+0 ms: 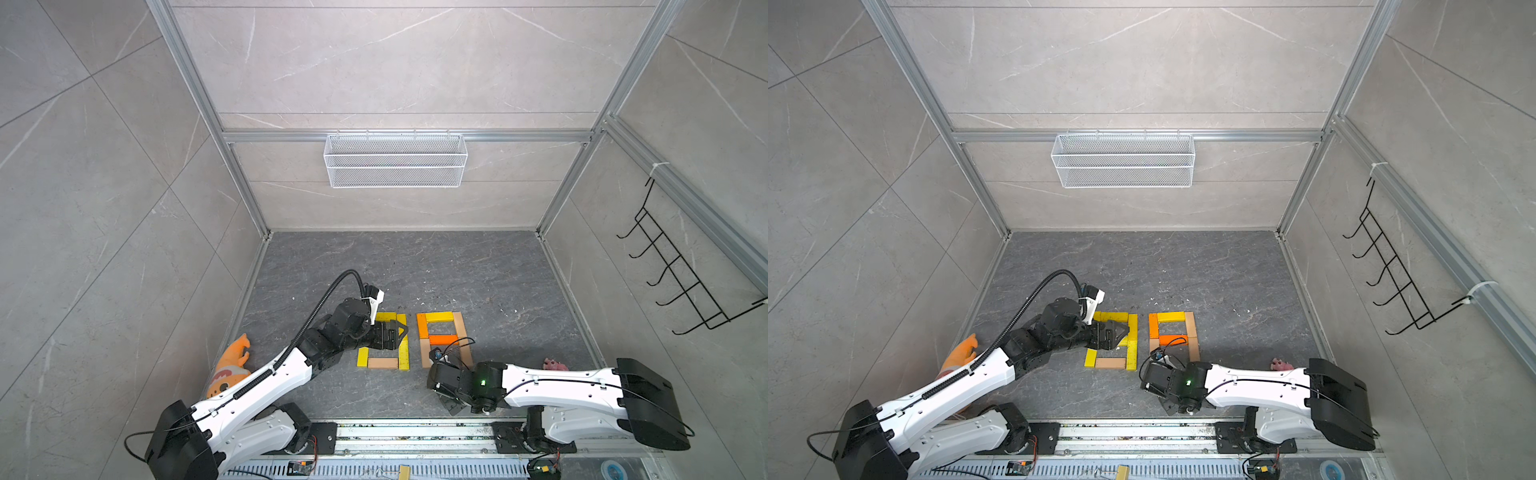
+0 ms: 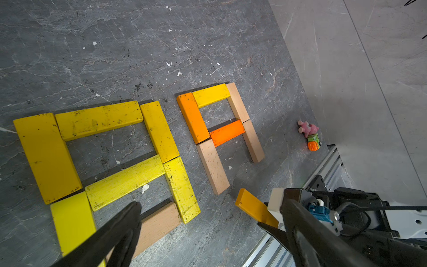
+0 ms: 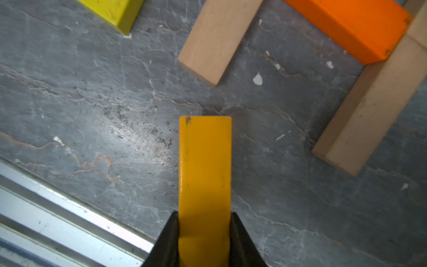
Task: Assemble the number 8 with building blocks
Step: Place the building block at the center of the board, then adjust the building block at the center of the board.
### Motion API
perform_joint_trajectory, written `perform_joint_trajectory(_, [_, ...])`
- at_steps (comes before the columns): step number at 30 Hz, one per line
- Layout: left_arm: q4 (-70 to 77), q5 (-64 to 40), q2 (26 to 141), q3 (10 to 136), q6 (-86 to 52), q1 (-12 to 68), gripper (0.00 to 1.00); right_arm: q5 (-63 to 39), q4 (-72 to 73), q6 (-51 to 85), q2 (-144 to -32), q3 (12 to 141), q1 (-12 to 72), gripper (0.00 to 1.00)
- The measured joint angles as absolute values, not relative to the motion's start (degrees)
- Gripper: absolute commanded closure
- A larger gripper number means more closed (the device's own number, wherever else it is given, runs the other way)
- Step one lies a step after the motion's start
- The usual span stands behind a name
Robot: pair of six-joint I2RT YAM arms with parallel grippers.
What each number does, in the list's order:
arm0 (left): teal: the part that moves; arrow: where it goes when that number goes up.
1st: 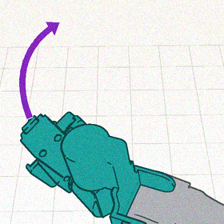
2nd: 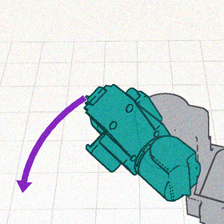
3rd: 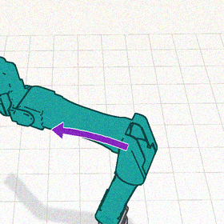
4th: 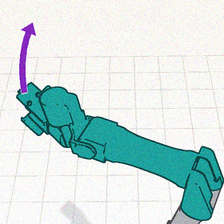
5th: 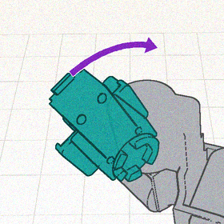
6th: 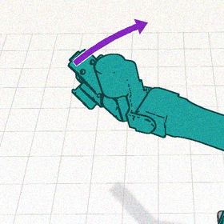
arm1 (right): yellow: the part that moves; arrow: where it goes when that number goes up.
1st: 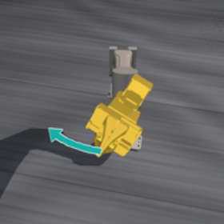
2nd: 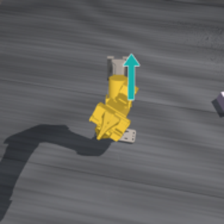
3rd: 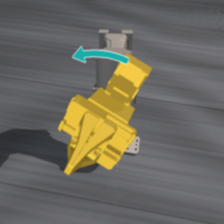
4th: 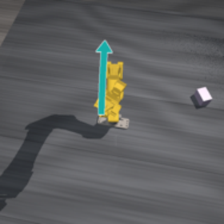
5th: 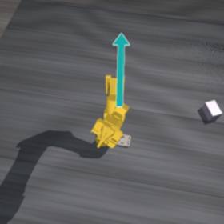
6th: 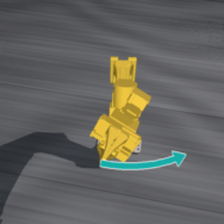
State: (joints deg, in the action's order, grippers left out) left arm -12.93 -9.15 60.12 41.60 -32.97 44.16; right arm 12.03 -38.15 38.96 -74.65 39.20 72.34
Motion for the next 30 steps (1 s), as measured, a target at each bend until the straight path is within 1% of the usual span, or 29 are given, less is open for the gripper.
perform_joint_trajectory(4, [-13.1,-9.1,59.7,41.5,-33.0,44.2,0.02,11.8,-37.1,40.9,-77.3,39.2,72.4,0.72])
perform_joint_trajectory(7, [-13.3,-9.1,59.3,41.5,-33.0,44.2,0.02,11.8,-35.8,42.1,-78.3,38.5,72.4,0.68])
perform_joint_trajectory(9, [-13.3,-9.1,59.2,41.5,-33.0,44.2,0.02,11.8,-34.9,42.8,-78.8,38.1,72.4,0.62])
perform_joint_trajectory(13, [-13.3,-9.2,59.3,41.5,-33.0,44.2,0.02,12.3,-34.5,44.9,-79.8,37.5,72.4,0.41])
perform_joint_trajectory(15, [-13.3,-9.3,59.5,41.5,-33.0,44.2,0.02,12.7,-34.5,45.7,-79.6,37.4,72.4,0.36])
perform_joint_trajectory(19, [-13.3,-9.4,59.5,41.5,-33.0,44.2,0.02,12.8,-34.9,48.0,-78.5,36.6,72.4,0.35])
perform_joint_trajectory(25, [-13.4,-10.2,59.9,41.6,-32.2,44.2,0.01,13.0,-35.8,53.1,-76.0,34.4,72.4,0.39])
perform_joint_trajectory(30, [-14.8,-12.2,61.7,43.0,-29.6,44.6,0.03,13.9,-36.8,58.2,-73.6,32.6,72.6,0.39])
